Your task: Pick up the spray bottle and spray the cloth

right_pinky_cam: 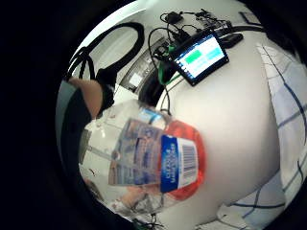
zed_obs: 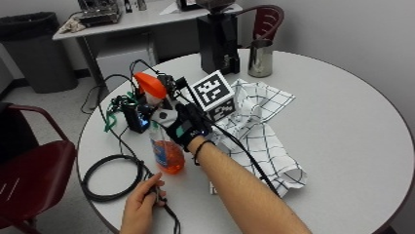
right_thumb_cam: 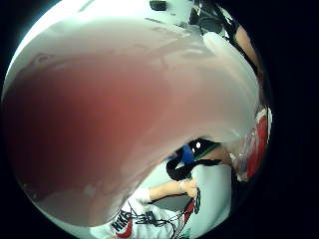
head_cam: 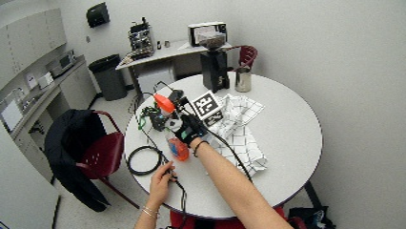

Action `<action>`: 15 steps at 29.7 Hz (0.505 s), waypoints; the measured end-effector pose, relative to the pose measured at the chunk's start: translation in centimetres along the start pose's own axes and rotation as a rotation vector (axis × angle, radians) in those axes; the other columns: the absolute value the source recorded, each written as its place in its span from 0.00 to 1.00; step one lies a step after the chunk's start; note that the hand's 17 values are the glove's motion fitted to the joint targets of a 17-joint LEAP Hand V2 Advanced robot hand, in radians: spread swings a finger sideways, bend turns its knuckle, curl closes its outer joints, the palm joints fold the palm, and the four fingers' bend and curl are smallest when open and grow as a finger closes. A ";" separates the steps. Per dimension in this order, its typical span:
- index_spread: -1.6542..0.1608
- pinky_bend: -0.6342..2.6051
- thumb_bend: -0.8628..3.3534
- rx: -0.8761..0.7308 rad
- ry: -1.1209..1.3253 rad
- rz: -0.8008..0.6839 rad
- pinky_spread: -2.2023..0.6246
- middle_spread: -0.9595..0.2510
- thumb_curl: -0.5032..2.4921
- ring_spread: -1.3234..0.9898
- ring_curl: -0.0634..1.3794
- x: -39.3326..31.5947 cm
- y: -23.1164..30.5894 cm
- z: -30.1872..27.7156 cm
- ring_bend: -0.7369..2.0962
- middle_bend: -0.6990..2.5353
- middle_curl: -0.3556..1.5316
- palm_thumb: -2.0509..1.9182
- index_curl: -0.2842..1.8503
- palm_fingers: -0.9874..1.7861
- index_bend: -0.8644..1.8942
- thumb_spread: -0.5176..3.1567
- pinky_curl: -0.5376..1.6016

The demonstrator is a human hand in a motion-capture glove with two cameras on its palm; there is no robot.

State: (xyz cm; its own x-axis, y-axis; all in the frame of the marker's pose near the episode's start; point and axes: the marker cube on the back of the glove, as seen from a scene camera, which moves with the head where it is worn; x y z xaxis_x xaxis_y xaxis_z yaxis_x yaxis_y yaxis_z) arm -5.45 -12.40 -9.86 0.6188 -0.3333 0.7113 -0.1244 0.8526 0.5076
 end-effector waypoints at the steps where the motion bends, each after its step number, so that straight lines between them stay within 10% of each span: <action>1: 0.78 0.25 0.20 -0.007 0.003 0.009 0.78 0.72 0.29 0.53 0.33 0.0 0.1 0.0 0.47 0.39 0.43 0.70 0.30 0.77 0.36 0.42 0.41; 15: 0.77 0.29 0.20 -0.161 0.168 0.052 0.81 0.73 0.27 0.54 0.32 0.1 8.6 -13.0 0.45 0.35 0.41 0.66 0.25 0.65 0.32 0.41 0.42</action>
State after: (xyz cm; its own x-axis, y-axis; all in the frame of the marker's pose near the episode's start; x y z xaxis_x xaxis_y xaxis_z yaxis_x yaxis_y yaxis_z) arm 3.58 0.14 -11.73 0.7367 -0.2273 0.6369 -0.0422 0.9246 0.3787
